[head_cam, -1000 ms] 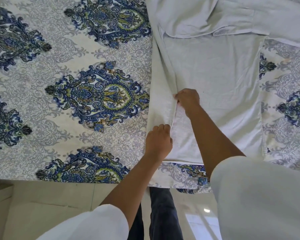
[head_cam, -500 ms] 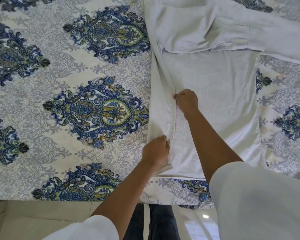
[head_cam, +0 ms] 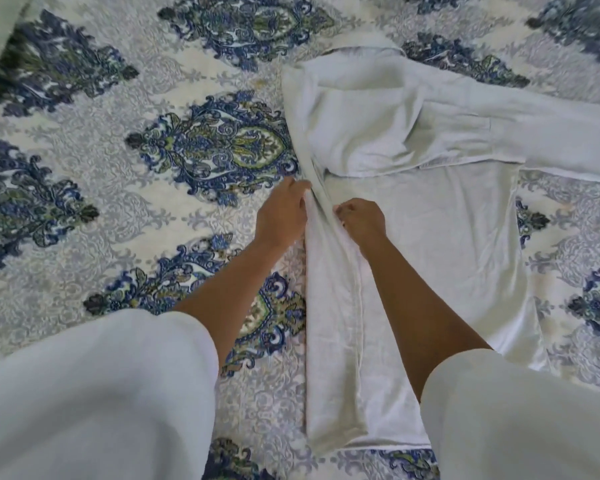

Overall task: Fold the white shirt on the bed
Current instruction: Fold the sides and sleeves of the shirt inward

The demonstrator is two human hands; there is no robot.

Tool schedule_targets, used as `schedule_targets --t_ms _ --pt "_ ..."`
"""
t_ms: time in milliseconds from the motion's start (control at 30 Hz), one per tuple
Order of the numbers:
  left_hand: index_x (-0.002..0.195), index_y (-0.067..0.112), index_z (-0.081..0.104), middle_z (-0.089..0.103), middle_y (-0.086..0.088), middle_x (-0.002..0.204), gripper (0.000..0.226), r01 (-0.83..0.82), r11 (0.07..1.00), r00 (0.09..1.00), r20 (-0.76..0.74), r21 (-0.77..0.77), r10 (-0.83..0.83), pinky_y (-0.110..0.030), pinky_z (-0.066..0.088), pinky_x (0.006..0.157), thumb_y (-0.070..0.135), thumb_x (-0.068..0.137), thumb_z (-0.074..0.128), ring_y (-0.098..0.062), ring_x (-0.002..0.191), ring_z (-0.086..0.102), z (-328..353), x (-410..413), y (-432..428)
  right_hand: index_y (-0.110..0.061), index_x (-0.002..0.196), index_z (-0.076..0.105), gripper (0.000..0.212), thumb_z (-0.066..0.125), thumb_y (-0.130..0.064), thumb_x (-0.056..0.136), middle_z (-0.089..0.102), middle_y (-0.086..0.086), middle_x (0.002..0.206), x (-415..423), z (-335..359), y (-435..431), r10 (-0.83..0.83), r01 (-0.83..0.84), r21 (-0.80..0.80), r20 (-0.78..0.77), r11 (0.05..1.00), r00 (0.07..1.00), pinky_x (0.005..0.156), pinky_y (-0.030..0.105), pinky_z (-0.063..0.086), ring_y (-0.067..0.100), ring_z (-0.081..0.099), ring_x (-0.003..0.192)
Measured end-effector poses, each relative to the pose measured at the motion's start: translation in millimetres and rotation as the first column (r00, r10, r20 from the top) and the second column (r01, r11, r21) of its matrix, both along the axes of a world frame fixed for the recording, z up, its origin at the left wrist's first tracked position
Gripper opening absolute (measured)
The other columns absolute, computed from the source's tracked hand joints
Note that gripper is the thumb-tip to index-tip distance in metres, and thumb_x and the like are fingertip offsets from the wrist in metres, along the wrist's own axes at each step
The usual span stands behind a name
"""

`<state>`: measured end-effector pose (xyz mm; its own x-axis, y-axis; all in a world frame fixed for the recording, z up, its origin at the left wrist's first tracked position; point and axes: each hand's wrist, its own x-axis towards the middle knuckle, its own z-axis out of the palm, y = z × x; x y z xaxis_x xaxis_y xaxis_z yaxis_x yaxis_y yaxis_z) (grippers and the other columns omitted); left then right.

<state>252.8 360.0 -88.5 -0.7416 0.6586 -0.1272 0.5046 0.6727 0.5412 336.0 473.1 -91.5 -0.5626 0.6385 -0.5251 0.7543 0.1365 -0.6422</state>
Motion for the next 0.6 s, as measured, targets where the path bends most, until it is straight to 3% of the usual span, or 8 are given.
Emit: schedule_targets --t_ms 100,167,233,300,367,500,533,600 --pt "0.119 0.012 0.059 0.051 -0.013 0.112 0.031 -0.002 1.000 0.987 -0.163 0.021 0.005 -0.033 0.041 0.070 0.009 0.095 0.040 -0.027 0.104 0.050 6 -39 30 -0.012 0.087 0.067 0.015 0.053 -0.017 0.089 0.063 0.001 0.088 -24 -3 7 -0.056 0.052 -0.045 -0.081 0.998 0.995 0.075 0.031 0.044 0.016 0.057 0.083" --pt "0.118 0.013 0.061 0.050 -0.012 0.111 0.031 0.000 1.000 0.980 -0.198 0.005 0.001 -0.035 0.046 0.073 0.008 0.095 0.040 -0.026 0.108 0.048 7 -63 48 -0.014 0.075 0.059 0.017 0.052 -0.018 0.089 0.061 0.005 0.080 -44 -4 11 -0.107 0.101 -0.072 -0.072 0.992 0.992 0.068 0.029 0.041 0.016 0.054 0.075" --pt "0.121 0.013 0.058 0.049 -0.013 0.116 0.034 -0.058 0.998 0.987 -0.153 0.006 0.058 -0.037 0.045 0.077 0.005 0.094 0.037 -0.026 0.112 0.045 5 -87 62 -0.014 0.067 0.054 0.023 0.056 -0.023 0.088 0.060 0.009 0.073 -64 -5 18 -0.310 0.288 -0.215 -0.077 0.933 0.948 0.060 0.026 0.040 0.013 0.051 0.064" --pt "0.127 0.009 0.053 0.047 -0.015 0.123 0.042 -0.163 0.984 0.983 -0.071 0.070 0.168 -0.040 0.044 0.088 -0.001 0.090 0.035 -0.029 0.118 0.043 2 -111 74 -0.012 0.075 0.057 0.021 0.069 -0.027 0.081 0.056 0.002 0.072 -81 -1 26 -0.634 0.534 -0.490 -0.052 0.689 0.772 0.064 0.024 0.046 0.011 0.049 0.060" --pt "0.132 0.007 0.047 0.043 -0.016 0.132 0.053 -0.241 0.961 0.970 -0.005 0.134 0.244 -0.042 0.039 0.099 -0.009 0.083 0.034 -0.031 0.123 0.040 1 -130 80 -0.009 0.088 0.060 0.020 0.074 -0.020 0.078 0.059 0.001 0.082 -87 4 34 -0.820 0.610 -0.665 -0.005 0.430 0.572 0.075 0.025 0.053 0.011 0.055 0.063" --pt "0.139 0.006 0.041 0.040 -0.014 0.141 0.063 -0.106 0.989 0.993 0.056 0.100 0.101 -0.040 0.031 0.109 -0.008 0.078 0.032 -0.029 0.131 0.037 4 -164 94 -0.014 0.086 0.053 0.013 0.053 -0.002 0.091 0.061 0.008 0.092 -76 7 38 -0.917 0.562 -0.790 -0.002 0.247 0.400 0.061 0.008 0.049 -0.010 0.063 0.066" --pt "0.137 0.007 0.043 0.041 -0.013 0.141 0.062 -0.057 0.995 0.994 0.097 0.086 0.049 -0.041 0.032 0.108 -0.001 0.076 0.032 -0.030 0.131 0.037 7 -168 97 -0.014 0.083 0.056 0.012 0.056 -0.004 0.089 0.064 0.012 0.095 -68 5 36 -0.934 0.554 -0.814 0.044 0.172 0.355 0.063 0.016 0.052 -0.002 0.067 0.076" --pt "0.128 0.009 0.050 0.047 -0.013 0.134 0.053 0.047 0.999 0.989 0.140 -0.006 -0.046 -0.044 0.036 0.104 0.007 0.077 0.033 -0.032 0.127 0.038 8 -184 122 -0.008 0.091 0.064 0.011 0.064 -0.017 0.087 0.068 0.010 0.100 -66 -6 44 -0.914 0.572 -0.809 0.122 0.134 0.387 0.065 0.028 0.052 0.017 0.066 0.089"
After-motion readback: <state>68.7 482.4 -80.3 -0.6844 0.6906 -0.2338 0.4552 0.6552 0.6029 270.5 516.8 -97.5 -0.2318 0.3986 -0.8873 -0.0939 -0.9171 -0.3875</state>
